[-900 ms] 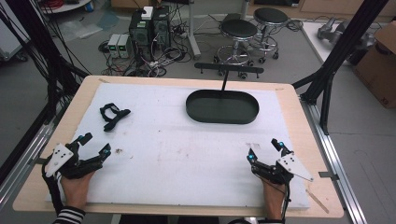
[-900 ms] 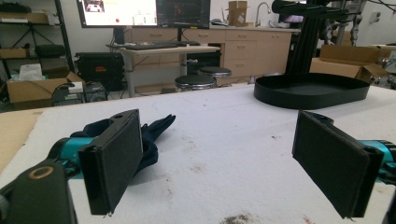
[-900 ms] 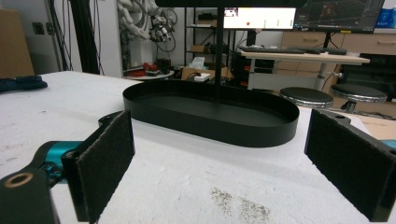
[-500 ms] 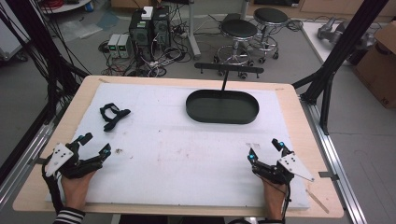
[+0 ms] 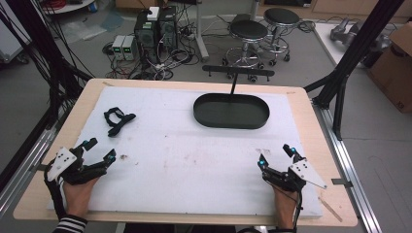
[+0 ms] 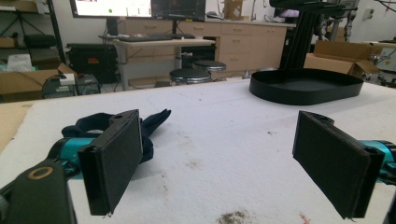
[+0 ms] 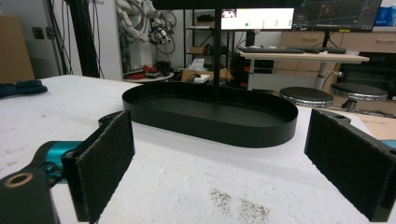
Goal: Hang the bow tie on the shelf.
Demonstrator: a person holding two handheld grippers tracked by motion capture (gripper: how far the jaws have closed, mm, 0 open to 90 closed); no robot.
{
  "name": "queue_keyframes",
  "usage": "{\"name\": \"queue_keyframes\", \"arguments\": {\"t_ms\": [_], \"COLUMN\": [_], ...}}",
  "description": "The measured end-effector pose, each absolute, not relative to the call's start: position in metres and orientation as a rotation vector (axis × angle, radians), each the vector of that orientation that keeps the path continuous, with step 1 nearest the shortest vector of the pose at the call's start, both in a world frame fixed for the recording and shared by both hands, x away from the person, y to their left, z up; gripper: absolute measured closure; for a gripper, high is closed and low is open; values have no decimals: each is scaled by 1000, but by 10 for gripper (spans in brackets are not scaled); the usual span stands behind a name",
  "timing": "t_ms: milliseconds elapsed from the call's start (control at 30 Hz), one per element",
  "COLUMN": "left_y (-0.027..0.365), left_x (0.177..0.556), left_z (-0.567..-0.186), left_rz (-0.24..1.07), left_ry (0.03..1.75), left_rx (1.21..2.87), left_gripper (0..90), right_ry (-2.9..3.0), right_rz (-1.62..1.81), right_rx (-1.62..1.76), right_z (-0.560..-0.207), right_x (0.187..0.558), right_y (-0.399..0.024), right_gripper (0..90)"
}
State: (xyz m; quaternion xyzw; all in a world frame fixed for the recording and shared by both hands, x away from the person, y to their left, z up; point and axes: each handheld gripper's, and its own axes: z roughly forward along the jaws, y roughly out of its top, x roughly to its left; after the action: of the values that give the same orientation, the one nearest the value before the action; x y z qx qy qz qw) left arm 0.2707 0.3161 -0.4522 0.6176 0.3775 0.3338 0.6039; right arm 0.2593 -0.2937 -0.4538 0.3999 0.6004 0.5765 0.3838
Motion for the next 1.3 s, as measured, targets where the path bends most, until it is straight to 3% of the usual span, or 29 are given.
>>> {"name": "queue_keyframes", "arguments": {"t_ms": [533, 933, 1300], "left_y": [317, 311, 311], "left_x": [286, 314, 347], "left_z": [-416, -382, -368], "left_rz": [781, 831, 799], "left_ry": [877, 899, 991], "left_rx": [1474, 1651, 1766], "left_gripper": [156, 148, 148], "right_ry": [1529, 1524, 1524], "right_rz": [1465, 1471, 1473], "right_rx": [1020, 1032, 1033], "right_z": [-454, -454, -454], "right_x": [259, 259, 259], "right_y": [-294, -294, -294], "right_gripper": [74, 75, 75]}}
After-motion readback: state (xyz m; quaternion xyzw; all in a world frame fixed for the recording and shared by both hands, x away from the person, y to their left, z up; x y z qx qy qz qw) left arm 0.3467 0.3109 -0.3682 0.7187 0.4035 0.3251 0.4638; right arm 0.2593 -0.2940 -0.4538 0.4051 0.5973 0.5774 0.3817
